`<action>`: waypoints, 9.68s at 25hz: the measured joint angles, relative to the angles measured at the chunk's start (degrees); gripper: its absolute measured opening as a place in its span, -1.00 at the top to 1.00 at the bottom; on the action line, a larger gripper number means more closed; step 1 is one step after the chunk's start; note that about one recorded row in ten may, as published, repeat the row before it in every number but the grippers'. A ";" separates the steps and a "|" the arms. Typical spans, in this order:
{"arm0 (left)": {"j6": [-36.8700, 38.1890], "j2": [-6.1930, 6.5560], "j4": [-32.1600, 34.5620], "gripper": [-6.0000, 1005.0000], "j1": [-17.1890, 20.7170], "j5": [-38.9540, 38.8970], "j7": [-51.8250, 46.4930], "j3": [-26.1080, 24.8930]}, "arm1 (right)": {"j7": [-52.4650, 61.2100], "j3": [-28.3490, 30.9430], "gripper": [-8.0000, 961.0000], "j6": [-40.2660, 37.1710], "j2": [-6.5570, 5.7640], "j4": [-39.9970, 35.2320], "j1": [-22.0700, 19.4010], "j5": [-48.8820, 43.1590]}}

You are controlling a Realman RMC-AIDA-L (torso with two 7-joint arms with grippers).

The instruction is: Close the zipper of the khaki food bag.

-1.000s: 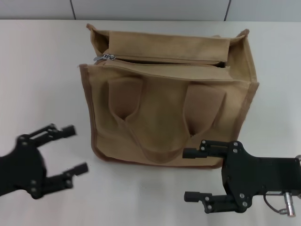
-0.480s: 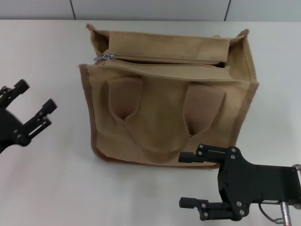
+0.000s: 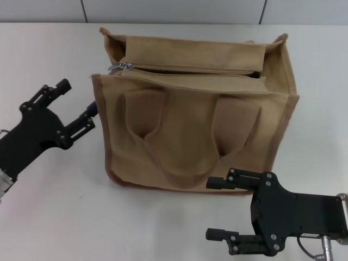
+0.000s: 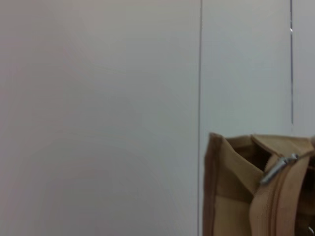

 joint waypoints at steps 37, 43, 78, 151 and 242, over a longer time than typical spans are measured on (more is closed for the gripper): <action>-2.44 -0.19 0.52 -0.56 -3.95 -1.72 -0.12 5.17 | -0.16 0.85 -0.53 3.10 0.00 1.51 1.27 2.20; -3.74 -0.29 -1.45 -0.56 -5.46 -6.16 0.49 4.91 | -0.43 0.82 -0.53 3.58 0.00 1.60 1.08 2.42; -3.71 -0.03 -4.67 -0.55 -3.56 -10.40 0.75 12.96 | -2.05 1.25 -0.53 5.99 0.10 2.26 1.42 3.07; 8.56 0.03 -6.21 0.95 -6.95 -13.28 -18.89 6.26 | 23.43 11.74 -0.53 -5.57 -0.33 -0.42 2.78 6.11; 16.32 -0.13 12.55 0.95 -15.00 -12.39 -46.07 18.98 | 59.72 -4.76 -0.52 11.35 0.18 -3.54 24.53 13.01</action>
